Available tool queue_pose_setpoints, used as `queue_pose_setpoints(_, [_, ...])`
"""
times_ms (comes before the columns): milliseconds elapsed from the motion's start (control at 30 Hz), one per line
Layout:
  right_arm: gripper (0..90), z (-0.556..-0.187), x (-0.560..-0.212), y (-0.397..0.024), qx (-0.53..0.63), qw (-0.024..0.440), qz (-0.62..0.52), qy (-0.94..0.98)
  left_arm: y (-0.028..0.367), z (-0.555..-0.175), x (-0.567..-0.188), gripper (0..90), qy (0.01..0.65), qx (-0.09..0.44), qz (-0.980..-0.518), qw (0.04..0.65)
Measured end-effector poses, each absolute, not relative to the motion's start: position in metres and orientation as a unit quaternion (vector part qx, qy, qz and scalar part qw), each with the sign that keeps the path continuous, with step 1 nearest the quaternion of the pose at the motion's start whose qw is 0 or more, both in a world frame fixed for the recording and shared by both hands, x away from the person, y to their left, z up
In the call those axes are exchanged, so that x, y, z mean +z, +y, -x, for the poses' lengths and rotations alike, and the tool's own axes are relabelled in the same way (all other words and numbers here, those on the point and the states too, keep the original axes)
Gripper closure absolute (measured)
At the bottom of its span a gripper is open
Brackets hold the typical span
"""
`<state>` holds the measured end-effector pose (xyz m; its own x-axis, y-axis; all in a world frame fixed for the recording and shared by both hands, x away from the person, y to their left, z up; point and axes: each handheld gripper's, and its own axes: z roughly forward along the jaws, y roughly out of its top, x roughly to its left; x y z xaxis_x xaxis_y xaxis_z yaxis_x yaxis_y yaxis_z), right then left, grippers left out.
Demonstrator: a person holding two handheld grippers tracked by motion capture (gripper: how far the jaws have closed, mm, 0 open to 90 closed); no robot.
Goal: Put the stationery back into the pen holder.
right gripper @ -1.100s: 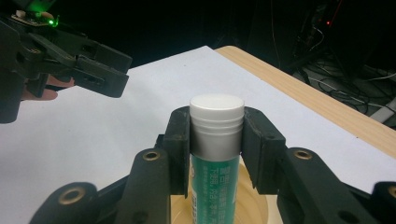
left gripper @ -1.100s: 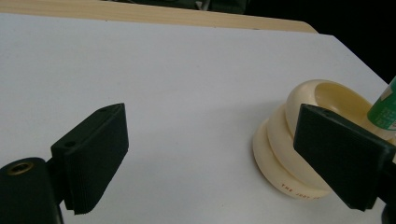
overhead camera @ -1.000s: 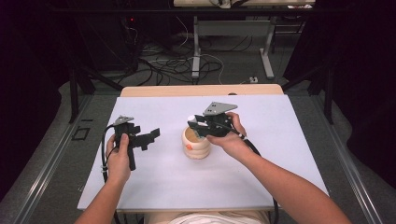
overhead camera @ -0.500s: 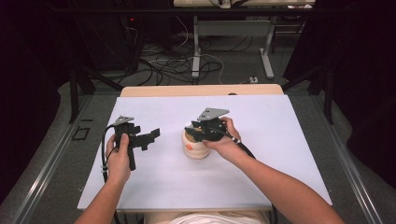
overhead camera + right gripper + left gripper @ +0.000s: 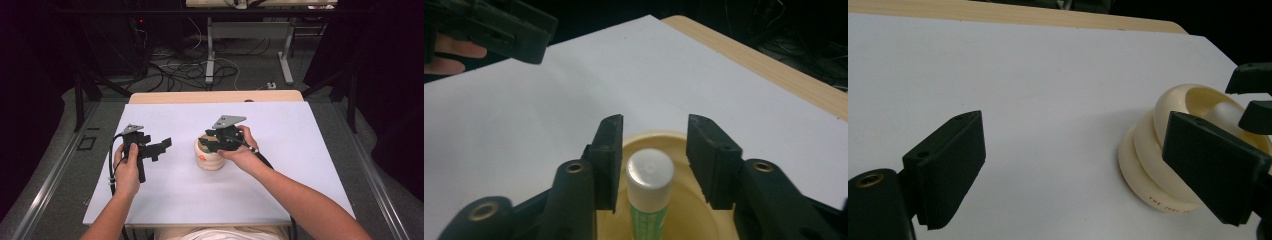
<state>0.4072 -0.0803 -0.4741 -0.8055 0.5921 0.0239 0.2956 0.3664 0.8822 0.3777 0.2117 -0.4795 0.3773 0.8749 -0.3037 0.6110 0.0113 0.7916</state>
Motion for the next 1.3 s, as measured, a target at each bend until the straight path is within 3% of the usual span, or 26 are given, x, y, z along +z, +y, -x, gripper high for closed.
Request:
queue_pose_setpoints(233, [39.6,-0.407,-0.466,-0.090,0.494,0.153,-0.282,0.808,0.212,-0.377,-0.479,10.2,0.540,0.143,-0.688,0.463])
queue_pose_setpoints(533, [33.7,-0.401,-0.457,-0.112,0.506,0.189,-0.285,0.792,0.212,-0.377,-0.479,10.2,0.543,0.142,-0.686,0.464])
queue_pose_setpoints(833, [14.5,-0.399,-0.453,-0.137,0.509,0.197,-0.314,0.777,0.213,-0.377,-0.479,10.1,0.543,0.143,-0.685,0.464])
queue_pose_setpoints(1000, [13.5,-0.395,-0.453,-0.155,0.499,0.220,-0.333,0.769,0.213,-0.377,-0.479,10.1,0.542,0.144,-0.686,0.463])
queue_pose_setpoints(1200, [0.0,-0.395,-0.458,-0.177,0.486,0.251,-0.371,0.751,0.213,-0.376,-0.479,10.1,0.545,0.146,-0.683,0.464])
queue_pose_setpoints(1300, [0.0,-0.396,-0.464,-0.187,0.478,0.255,-0.390,0.744,0.213,-0.376,-0.479,10.2,0.546,0.146,-0.682,0.464])
